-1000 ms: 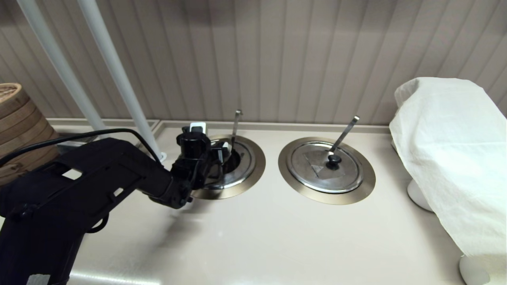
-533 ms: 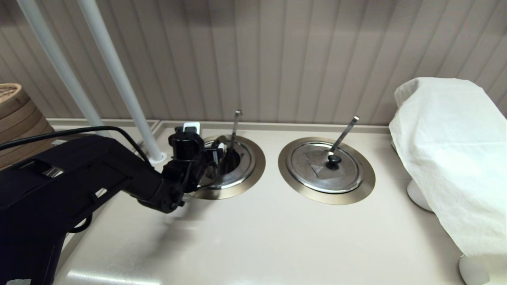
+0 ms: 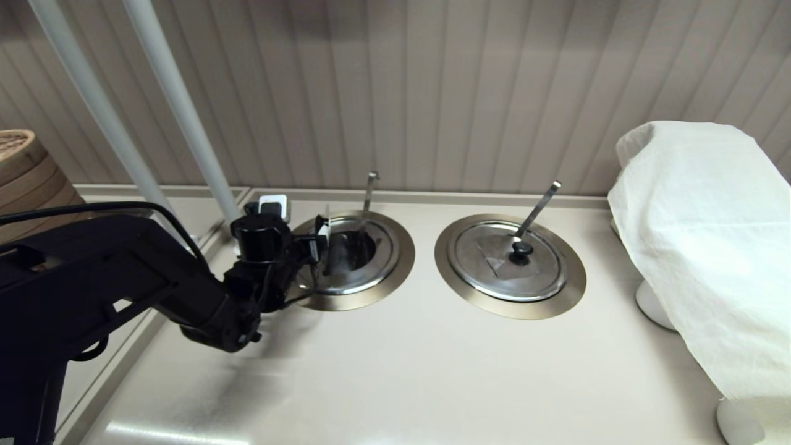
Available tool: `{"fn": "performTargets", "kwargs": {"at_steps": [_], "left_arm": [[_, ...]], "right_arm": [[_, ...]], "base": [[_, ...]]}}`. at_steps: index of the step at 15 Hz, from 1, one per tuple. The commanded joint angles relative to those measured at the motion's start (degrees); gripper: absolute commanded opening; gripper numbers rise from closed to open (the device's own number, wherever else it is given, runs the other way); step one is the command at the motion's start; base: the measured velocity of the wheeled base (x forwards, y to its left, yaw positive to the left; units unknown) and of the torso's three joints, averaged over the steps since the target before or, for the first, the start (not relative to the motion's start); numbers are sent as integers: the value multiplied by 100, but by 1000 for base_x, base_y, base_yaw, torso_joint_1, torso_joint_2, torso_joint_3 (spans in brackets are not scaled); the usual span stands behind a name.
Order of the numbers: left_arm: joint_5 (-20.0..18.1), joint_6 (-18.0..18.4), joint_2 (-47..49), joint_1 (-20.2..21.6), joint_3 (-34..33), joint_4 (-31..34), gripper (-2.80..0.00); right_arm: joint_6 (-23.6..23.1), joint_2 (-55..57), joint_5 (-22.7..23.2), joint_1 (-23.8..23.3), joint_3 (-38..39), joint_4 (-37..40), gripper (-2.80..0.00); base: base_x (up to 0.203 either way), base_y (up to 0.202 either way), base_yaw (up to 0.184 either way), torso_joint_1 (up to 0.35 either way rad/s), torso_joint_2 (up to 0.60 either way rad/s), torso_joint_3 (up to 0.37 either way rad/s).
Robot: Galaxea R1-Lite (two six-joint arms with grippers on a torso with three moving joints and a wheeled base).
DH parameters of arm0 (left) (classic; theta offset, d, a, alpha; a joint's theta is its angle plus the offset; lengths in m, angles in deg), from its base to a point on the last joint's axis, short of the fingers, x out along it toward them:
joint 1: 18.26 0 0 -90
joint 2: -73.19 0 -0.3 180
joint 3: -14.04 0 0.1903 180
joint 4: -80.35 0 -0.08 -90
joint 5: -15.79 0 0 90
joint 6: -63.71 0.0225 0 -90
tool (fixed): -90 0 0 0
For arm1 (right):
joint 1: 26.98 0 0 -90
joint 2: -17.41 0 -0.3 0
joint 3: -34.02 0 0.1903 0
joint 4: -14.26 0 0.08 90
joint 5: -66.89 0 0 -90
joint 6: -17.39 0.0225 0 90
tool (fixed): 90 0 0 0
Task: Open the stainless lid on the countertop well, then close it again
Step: Open the lid, then stir with a spoon
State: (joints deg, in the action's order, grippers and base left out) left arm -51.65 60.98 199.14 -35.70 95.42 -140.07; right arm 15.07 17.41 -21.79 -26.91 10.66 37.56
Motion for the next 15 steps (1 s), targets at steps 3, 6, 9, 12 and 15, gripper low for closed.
{"fn": "performTargets", "kwargs": {"at_steps": [3,6,9,12,15], "left_arm": [[-19,-17,-663,374,-880,-667,0],[-48,-17,-1062,780,-1088,-800,0],[-77,-9,-1579,896,-1132,-689,0],[-304,-22,-1549,403,-530,180,0],[-826,-22,-1023,73,541,1420,0]], "right_arm": [[-6,0,1,1,0,-1,-280],[-6,0,5,1,0,-1,-280],[-6,0,8,1,0,-1,-280],[-6,0,9,1,0,-1,-280],[-6,0,6,1,0,-1,-280]], "base": [[0,0,0,0,0,0],[0,0,0,0,0,0],[0,0,0,0,0,0],[0,0,0,0,0,0],[0,0,0,0,0,0]]}}
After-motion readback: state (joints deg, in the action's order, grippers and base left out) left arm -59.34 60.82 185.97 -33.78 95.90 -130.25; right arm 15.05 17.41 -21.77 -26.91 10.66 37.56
